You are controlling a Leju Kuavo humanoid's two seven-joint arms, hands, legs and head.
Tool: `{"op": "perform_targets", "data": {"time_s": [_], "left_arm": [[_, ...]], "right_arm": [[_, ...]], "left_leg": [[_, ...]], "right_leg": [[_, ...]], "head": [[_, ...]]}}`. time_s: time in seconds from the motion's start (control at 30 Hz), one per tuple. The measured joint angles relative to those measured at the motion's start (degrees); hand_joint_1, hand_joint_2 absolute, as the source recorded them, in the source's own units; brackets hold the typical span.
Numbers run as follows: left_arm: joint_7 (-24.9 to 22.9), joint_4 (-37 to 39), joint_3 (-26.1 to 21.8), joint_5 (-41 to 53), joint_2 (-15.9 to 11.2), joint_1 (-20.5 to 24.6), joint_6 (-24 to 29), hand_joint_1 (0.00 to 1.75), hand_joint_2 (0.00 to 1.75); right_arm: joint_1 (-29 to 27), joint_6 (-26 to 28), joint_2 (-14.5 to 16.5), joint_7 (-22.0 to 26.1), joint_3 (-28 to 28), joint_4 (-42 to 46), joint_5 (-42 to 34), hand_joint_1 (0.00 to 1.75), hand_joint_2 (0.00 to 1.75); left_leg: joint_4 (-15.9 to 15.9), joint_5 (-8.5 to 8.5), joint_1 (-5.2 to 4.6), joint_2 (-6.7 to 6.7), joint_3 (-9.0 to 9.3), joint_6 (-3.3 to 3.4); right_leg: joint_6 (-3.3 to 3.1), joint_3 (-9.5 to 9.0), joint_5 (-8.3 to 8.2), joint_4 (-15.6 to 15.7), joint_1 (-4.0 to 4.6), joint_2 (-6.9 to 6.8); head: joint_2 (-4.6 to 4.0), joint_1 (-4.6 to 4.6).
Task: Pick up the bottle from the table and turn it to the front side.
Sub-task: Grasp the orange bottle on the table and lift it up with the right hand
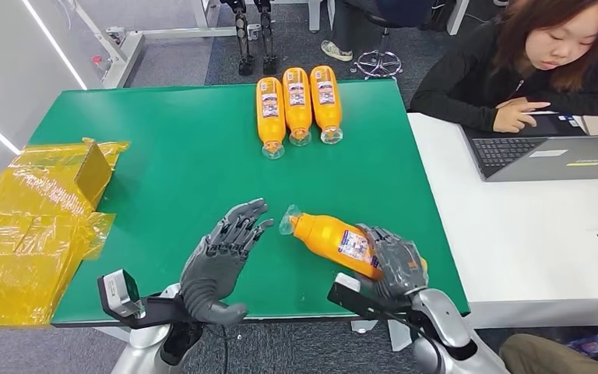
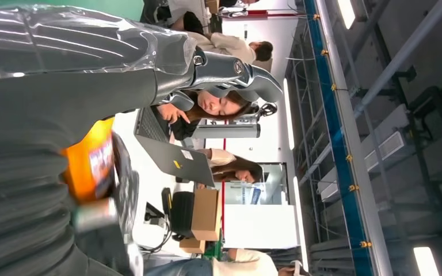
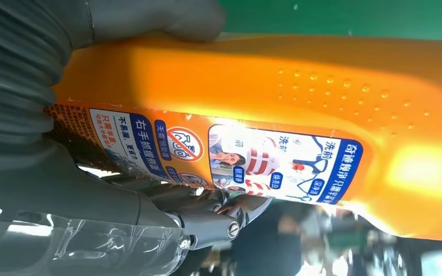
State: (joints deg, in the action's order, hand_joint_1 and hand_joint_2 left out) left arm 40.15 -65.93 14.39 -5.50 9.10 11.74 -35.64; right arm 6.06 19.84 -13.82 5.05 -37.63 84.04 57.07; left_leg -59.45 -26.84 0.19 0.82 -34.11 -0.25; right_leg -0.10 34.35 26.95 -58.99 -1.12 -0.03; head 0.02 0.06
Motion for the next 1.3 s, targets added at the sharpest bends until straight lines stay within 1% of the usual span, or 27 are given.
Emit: {"op": "perform_targets", "data": {"time_s": [0.07,0.13,0.3,0.63,0.7,0.87,1.0,1.1,1.3], "left_arm": [[0.00,0.95,0.01,-0.12,0.02,0.93,0.09,0.00,1.75],[0.00,1.53,0.02,-0.14,0.04,1.37,0.20,0.00,1.75],[0.00,2.08,0.05,-0.16,0.06,1.67,0.35,0.00,1.75],[0.00,3.05,0.05,-0.33,0.06,1.81,0.79,0.00,1.75],[0.00,3.36,0.05,-0.42,0.06,1.96,0.81,0.00,1.75],[-0.01,4.36,0.32,-0.72,0.08,2.58,0.78,0.00,1.75],[0.00,5.25,0.80,-0.80,0.36,3.00,0.83,0.00,1.75],[0.00,6.10,1.02,-0.86,0.55,3.49,0.90,0.00,1.75],[0.00,7.19,1.10,-0.94,0.63,3.80,0.91,0.00,1.75]], "right_arm": [[-4.76,1.54,0.30,-0.26,1.22,4.41,2.42,1.75,1.75],[-7.96,2.08,0.58,-0.68,1.86,7.42,3.75,1.75,1.75],[-11.93,2.45,0.77,-1.10,3.02,11.61,4.33,1.75,1.75],[-14.01,3.62,1.18,-0.33,3.81,14.36,4.37,1.75,1.75],[-14.40,5.07,1.27,0.52,3.81,14.75,4.24,1.75,1.75],[-14.95,12.48,1.70,5.21,3.74,15.27,2.37,1.75,1.75],[-14.95,16.22,2.13,7.69,3.63,15.23,1.35,1.75,1.75],[-14.94,17.18,2.39,8.37,3.51,15.16,1.03,1.75,1.75],[-14.94,17.29,2.63,8.51,3.40,15.14,1.03,1.75,1.75]], "left_leg": [[0.03,0.00,0.00,-0.01,-0.01,0.00],[0.04,-0.02,-0.01,-0.13,0.01,-0.03],[0.04,-0.04,-0.02,-0.20,0.04,-0.06],[0.03,-0.03,-0.01,-0.20,0.07,-0.06],[0.03,-0.03,-0.01,-0.20,0.06,-0.06],[0.04,-0.03,-0.01,-0.20,0.06,-0.06],[0.04,-0.03,-0.02,-0.20,0.06,-0.06],[0.03,-0.03,-0.02,-0.20,0.06,-0.06],[0.03,-0.03,-0.02,-0.20,0.06,-0.06]], "right_leg": [[-0.01,-0.02,0.01,0.00,0.00,-0.01],[-0.04,0.01,-0.01,0.00,-0.01,0.12],[-0.05,0.02,-0.02,0.00,-0.02,0.21],[-0.05,0.02,-0.03,0.00,-0.01,0.22],[-0.05,0.02,-0.03,0.00,-0.01,0.22],[-0.05,0.02,-0.02,0.00,-0.01,0.22],[-0.05,0.01,-0.02,0.00,-0.02,0.22],[-0.05,0.00,-0.03,0.00,-0.02,0.22],[-0.05,0.01,-0.03,0.00,-0.02,0.22]], "head": [[0.00,0.01],[0.00,-0.02],[0.00,0.00],[0.00,-0.01],[0.00,-0.01],[0.00,-0.01],[0.00,0.00],[0.00,0.00],[0.00,-0.01]]}}
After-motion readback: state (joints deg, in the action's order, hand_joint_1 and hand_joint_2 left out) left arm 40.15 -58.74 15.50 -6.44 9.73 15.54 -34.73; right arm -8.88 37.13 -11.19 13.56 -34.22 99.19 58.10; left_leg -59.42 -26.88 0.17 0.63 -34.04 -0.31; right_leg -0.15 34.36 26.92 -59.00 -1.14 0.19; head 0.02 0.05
